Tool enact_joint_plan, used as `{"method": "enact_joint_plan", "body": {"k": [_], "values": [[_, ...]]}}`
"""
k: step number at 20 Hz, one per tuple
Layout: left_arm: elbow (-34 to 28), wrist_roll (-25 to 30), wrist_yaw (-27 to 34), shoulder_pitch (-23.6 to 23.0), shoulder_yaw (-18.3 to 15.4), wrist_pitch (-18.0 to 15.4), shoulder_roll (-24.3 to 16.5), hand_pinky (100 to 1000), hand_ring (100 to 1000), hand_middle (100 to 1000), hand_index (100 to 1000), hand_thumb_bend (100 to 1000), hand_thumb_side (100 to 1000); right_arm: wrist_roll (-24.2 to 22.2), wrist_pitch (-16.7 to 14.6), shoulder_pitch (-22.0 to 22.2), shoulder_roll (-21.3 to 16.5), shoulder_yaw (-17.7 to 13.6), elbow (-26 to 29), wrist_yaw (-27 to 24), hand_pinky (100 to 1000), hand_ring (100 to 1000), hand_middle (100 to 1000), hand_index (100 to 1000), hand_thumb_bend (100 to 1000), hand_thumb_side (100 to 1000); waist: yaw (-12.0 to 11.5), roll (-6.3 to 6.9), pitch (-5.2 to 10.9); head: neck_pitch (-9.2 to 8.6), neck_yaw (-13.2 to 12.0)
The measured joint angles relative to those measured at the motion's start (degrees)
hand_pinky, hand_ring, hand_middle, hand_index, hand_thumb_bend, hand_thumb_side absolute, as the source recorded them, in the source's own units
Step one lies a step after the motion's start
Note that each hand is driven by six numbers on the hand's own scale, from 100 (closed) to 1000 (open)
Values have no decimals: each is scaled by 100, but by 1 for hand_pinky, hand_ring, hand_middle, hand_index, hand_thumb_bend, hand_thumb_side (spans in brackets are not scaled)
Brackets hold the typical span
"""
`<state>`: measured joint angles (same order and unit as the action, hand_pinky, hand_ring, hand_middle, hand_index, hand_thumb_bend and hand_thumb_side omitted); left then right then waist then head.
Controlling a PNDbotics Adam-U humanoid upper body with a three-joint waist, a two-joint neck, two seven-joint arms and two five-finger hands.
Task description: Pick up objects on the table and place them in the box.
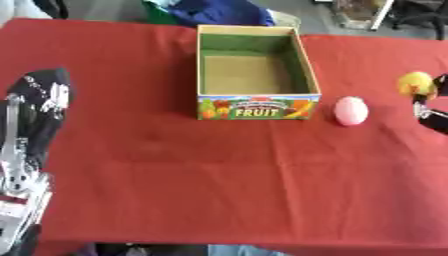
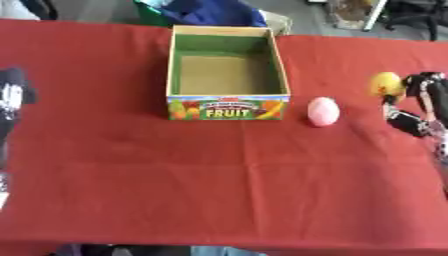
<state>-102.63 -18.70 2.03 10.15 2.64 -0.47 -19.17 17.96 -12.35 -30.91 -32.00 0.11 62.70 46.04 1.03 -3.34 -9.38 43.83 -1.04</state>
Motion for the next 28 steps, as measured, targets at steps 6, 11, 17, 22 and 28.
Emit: {"method": "enact_joint_plan", "body": {"k": [6,11,17,22,28], "values": [[0,1,0,0,0,0,0,623,585,547,670,271,535,-241,33,-511,-3,193,490,-389,702,537,431,267,100,173,-21,-1,0,0,16],[0,5,0,2,1,3,0,622,585,547,670,270,535,-438,-16,-1074,54,380,529,-432,706,539,434,271,100,166,-42,11,0,0,28],[0,19,1,13,3,12,3,622,585,547,670,271,536,-632,-172,-1693,421,598,198,-206,712,546,445,289,100,166,-101,39,-10,0,66],[0,30,5,49,6,18,6,622,585,547,669,270,535,-761,-368,-2163,821,746,-295,216,718,553,454,303,100,175,-153,57,-39,0,106],[0,44,29,100,38,13,44,623,585,547,669,270,535,-831,-639,-2566,1311,811,-892,812,725,562,468,321,100,187,-235,108,-80,-17,189]]}}
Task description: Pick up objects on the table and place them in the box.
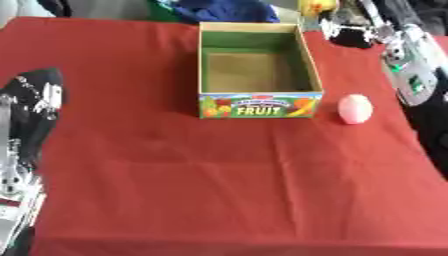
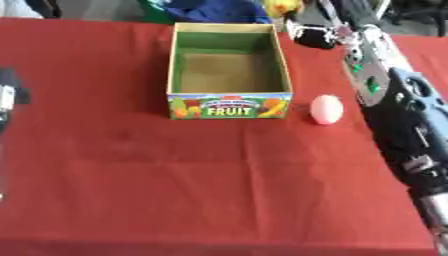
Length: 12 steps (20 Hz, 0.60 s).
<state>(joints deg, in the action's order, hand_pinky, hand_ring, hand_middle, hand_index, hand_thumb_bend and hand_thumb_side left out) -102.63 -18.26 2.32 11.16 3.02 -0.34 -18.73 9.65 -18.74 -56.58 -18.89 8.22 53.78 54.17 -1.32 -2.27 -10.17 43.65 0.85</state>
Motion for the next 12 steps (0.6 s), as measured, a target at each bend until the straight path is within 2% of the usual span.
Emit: {"method": "enact_joint_plan", "body": {"k": [3,4,9,10,11,12], "values": [[-1,20,17,26,6,5,14,622,585,547,669,270,534,-39,-102,-107,221,8,-262,293,730,571,480,336,100,173,-40,34,-17,-44,47],[-1,27,17,41,10,8,14,622,585,547,669,270,534,-51,-131,-126,281,8,-352,393,731,573,483,340,100,201,-53,41,-19,-47,60],[-2,37,21,50,34,13,18,622,584,547,669,270,534,-124,-220,-146,536,-22,-783,883,744,600,521,376,100,225,-84,59,-31,-93,126],[-2,38,21,51,34,14,20,622,584,547,669,270,534,-151,-246,-146,569,-32,-852,963,751,614,541,413,100,239,-84,63,-31,-94,134],[-2,38,21,51,35,14,29,622,584,547,669,270,534,-188,-274,-146,595,-44,-915,1044,751,614,541,413,100,239,-84,66,-31,-94,138],[-2,39,22,51,35,14,41,622,584,547,669,270,535,-236,-307,-146,614,-46,-965,1118,763,636,576,503,100,275,-84,66,-31,-94,144]]}}
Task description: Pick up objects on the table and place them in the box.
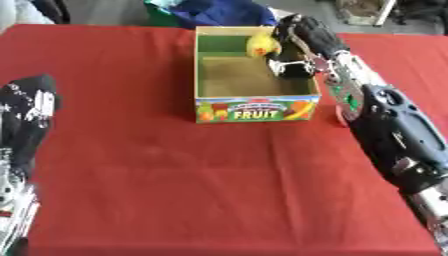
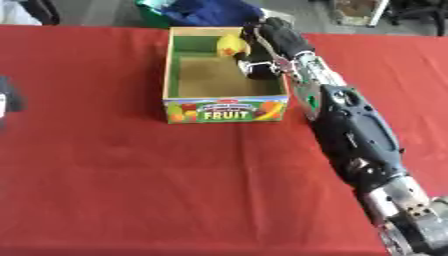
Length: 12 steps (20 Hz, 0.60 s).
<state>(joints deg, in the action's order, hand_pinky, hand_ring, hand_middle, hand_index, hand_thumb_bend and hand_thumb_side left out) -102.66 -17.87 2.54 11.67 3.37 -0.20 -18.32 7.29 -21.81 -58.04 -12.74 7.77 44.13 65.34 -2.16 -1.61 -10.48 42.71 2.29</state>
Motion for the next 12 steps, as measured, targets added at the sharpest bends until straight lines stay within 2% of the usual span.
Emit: {"method": "enact_joint_plan", "body": {"k": [2,3,4,6,8,12], "values": [[0,3,0,0,1,1,19,623,584,547,669,270,535,-141,-74,0,16,0,-69,126,780,668,622,647,100,318,0,0,0,0,12],[0,4,0,0,1,2,19,623,584,547,669,269,535,-222,-107,0,22,0,-87,172,781,671,627,661,100,322,0,0,0,-1,14],[0,5,0,0,1,3,19,623,584,547,670,269,535,-302,-134,0,26,0,-92,217,794,689,659,736,100,345,0,-1,0,-1,15],[0,6,0,0,1,4,19,622,584,547,669,270,535,-457,-175,0,31,0,-92,307,801,699,682,797,100,359,1,-2,0,-1,16],[0,6,0,0,1,4,19,623,584,547,670,269,535,-585,-196,0,31,-2,-90,355,810,711,709,847,119,368,2,-5,1,-1,16],[0,7,1,0,1,4,19,623,584,547,669,270,535,-778,-237,-1,25,-34,12,336,812,710,709,855,107,333,13,-10,1,-1,16]]}}
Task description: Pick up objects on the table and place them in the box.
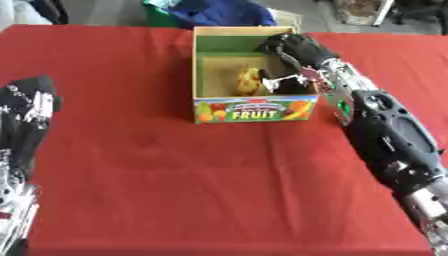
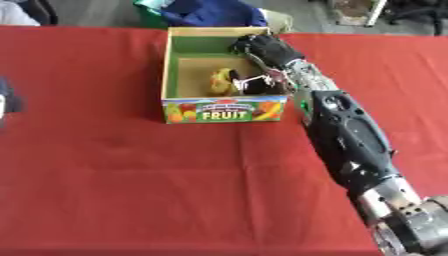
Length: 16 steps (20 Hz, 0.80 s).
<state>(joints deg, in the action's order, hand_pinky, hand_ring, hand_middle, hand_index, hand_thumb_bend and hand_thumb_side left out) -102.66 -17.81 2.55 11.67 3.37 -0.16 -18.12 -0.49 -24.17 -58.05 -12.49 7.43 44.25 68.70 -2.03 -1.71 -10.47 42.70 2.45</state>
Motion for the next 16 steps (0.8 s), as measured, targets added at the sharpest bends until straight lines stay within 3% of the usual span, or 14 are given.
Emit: {"method": "enact_joint_plan", "body": {"k": [6,16], "values": [[0,0,0,-5,0,0,0,623,584,547,669,269,536,-151,-87,6,-287,40,716,-635,811,704,699,842,101,288,64,-19,0,0,-19],[0,-4,0,-15,-2,-4,-6,622,584,547,669,270,537,-598,88,495,-1365,181,2105,-1993,815,716,717,853,127,294,126,-90,2,0,-82]]}}
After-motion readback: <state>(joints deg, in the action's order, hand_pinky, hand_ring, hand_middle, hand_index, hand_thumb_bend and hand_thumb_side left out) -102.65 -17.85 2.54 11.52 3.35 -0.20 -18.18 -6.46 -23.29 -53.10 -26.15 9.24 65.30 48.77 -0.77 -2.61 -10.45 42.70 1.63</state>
